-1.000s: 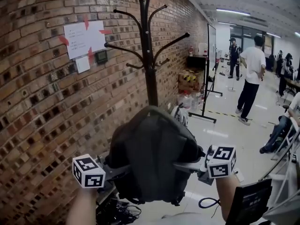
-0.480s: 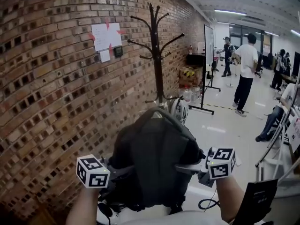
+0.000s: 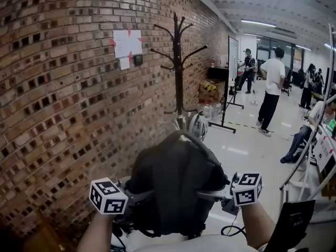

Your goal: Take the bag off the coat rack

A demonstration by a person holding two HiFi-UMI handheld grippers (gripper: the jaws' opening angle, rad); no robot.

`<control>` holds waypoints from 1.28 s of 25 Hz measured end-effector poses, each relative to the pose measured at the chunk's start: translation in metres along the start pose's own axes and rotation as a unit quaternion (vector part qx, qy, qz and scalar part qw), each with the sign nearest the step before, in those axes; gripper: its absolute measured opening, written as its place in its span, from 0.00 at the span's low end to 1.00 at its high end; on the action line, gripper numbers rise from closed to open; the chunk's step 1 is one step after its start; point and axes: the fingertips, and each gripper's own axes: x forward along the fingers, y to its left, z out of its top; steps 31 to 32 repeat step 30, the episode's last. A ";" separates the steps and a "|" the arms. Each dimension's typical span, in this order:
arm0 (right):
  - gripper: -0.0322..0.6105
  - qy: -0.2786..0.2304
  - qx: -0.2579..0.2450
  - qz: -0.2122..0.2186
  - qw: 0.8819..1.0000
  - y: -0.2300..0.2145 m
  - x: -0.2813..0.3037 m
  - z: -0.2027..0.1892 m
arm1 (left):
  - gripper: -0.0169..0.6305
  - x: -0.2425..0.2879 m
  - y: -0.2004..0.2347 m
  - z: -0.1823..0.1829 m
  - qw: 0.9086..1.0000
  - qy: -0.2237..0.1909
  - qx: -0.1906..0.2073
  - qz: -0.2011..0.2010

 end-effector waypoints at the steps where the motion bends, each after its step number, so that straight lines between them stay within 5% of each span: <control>1: 0.56 -0.001 0.000 0.001 1.000 0.001 -0.001 -0.002 | 0.32 0.000 -0.001 -0.001 1.000 0.001 0.000 0.002; 32: 0.55 -0.018 -0.011 0.014 1.000 -0.009 0.011 -0.003 | 0.32 -0.003 0.009 -0.001 1.000 0.002 -0.008 0.014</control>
